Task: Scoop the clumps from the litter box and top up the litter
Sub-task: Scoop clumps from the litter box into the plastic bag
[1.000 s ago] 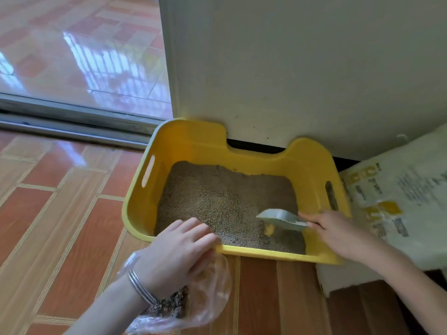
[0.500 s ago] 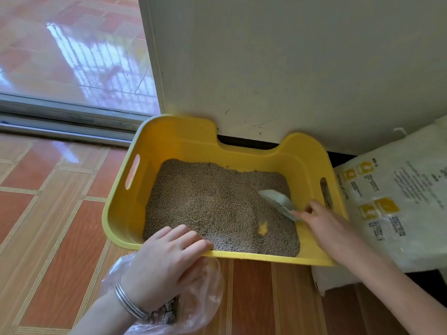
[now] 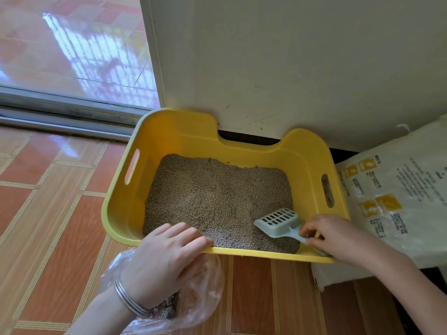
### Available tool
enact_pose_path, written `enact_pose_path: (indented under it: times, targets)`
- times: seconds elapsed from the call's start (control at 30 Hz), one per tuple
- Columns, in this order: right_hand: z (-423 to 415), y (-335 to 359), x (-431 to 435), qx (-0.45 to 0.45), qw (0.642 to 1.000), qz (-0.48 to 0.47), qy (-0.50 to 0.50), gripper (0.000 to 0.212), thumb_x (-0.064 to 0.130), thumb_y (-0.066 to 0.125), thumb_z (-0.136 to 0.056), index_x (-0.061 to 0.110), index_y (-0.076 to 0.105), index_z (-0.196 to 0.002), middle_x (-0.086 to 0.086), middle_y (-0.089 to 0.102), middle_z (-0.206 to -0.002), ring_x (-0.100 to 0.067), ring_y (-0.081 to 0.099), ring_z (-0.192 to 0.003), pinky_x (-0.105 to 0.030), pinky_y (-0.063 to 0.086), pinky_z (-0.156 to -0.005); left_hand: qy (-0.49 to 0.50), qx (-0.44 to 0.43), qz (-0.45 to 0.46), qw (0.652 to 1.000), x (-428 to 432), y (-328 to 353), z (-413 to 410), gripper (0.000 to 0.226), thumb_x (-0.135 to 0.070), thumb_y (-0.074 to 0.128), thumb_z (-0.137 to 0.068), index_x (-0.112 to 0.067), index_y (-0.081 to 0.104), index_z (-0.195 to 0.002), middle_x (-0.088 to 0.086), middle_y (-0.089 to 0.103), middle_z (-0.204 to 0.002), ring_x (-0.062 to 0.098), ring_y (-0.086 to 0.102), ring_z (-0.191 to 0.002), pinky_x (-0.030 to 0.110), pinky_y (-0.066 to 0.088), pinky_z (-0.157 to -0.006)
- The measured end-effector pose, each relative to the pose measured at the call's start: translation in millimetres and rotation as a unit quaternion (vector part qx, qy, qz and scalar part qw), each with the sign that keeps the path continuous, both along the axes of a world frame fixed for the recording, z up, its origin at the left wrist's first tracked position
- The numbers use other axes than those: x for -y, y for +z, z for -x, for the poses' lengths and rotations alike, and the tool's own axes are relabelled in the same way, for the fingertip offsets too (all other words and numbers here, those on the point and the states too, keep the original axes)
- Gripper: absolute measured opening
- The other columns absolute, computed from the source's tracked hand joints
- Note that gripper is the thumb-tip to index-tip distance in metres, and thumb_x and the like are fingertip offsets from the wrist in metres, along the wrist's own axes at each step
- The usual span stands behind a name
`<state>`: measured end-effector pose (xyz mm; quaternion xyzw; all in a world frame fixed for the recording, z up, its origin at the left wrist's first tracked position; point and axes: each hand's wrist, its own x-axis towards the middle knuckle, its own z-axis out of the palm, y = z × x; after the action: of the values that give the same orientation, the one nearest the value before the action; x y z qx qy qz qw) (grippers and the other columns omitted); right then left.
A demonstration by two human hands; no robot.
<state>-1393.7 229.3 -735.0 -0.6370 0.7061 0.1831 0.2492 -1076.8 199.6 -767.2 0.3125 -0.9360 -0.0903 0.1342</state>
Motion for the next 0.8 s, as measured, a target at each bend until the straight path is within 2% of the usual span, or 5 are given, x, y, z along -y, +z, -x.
enact_pose_path:
  times: [0.13,0.23,0.43,0.63,0.8]
  targets:
    - [-1,6,2,-0.019,1.0,-0.01,-0.001,0.023,0.029,0.057,-0.09,0.03,0.06,-0.113,0.007,0.062,-0.112,-0.007,0.058,-0.09,-0.02,0.049,-0.074,0.001,0.002,0.0,1.0,0,0,0,0.024,-0.036,0.045,-0.087,-0.026,0.066,-0.094,-0.012,0.06,-0.08,0.013,0.056,-0.069,0.026,0.042,-0.055]
    - [-1,10,3,-0.037,0.999,-0.008,0.011,0.018,0.03,0.058,-0.089,0.03,0.062,-0.107,0.008,0.062,-0.106,-0.003,0.055,-0.078,-0.012,0.038,-0.055,0.002,0.0,0.005,1.0,0,0,0,0.024,-0.036,0.045,-0.087,-0.026,0.066,-0.093,-0.012,0.06,-0.079,0.013,0.056,-0.068,0.026,0.041,-0.056]
    - [-10,15,1,-0.057,0.998,0.009,0.029,0.028,0.034,0.053,-0.091,0.033,0.056,-0.118,0.008,0.063,-0.096,-0.009,0.06,-0.079,-0.025,0.051,-0.067,0.006,0.004,0.0,1.0,-1,-1,0,0.026,-0.036,0.043,-0.087,-0.026,0.067,-0.094,-0.012,0.061,-0.079,0.014,0.058,-0.069,0.028,0.044,-0.055]
    - [-38,31,-8,0.159,0.965,0.196,0.071,0.021,0.034,0.052,-0.091,0.036,0.06,-0.11,0.027,0.051,-0.099,0.005,0.052,-0.091,-0.016,0.043,-0.071,-0.006,0.002,-0.017,1.0,-3,-1,-3,0.029,-0.034,0.041,-0.091,-0.024,0.065,-0.102,-0.011,0.063,-0.093,0.014,0.06,-0.08,0.027,0.04,-0.066]
    - [-91,40,-28,0.339,0.898,0.238,0.146,0.017,0.027,0.057,-0.089,0.024,0.067,-0.102,0.014,0.057,-0.1,-0.001,0.057,-0.094,-0.014,0.043,-0.079,-0.004,-0.058,-0.027,0.998,-17,1,-21,0.029,-0.025,0.041,-0.094,-0.018,0.065,-0.11,-0.004,0.061,-0.116,0.019,0.056,-0.104,0.032,0.045,-0.083]
